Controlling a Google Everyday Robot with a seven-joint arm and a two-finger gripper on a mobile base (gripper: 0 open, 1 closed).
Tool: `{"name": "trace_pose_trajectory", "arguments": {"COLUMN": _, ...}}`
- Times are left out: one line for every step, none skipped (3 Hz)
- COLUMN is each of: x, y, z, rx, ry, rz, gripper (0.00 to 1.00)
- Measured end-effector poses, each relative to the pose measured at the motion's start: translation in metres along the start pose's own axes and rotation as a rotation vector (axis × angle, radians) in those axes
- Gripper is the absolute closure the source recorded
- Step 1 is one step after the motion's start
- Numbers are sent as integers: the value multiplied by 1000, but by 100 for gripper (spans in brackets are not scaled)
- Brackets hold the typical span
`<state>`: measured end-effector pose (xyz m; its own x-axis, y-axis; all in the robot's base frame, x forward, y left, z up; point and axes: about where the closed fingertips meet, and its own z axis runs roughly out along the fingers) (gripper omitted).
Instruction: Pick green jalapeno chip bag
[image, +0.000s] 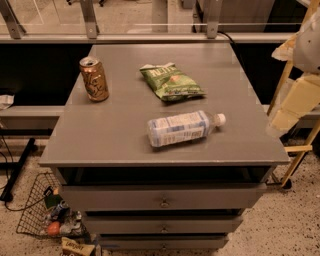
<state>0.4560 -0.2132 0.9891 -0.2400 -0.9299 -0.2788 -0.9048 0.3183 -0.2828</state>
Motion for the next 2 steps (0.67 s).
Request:
{"name": "trace_pose_trajectory", "arguments": {"x": 0, "y": 0, "z": 0, "rx": 0, "ry": 0, "rz": 0, "gripper": 0}}
{"name": "trace_pose_trajectory", "arguments": {"x": -24, "y": -25, "z": 12, "rx": -16, "ry": -12, "rz": 14, "gripper": 0}}
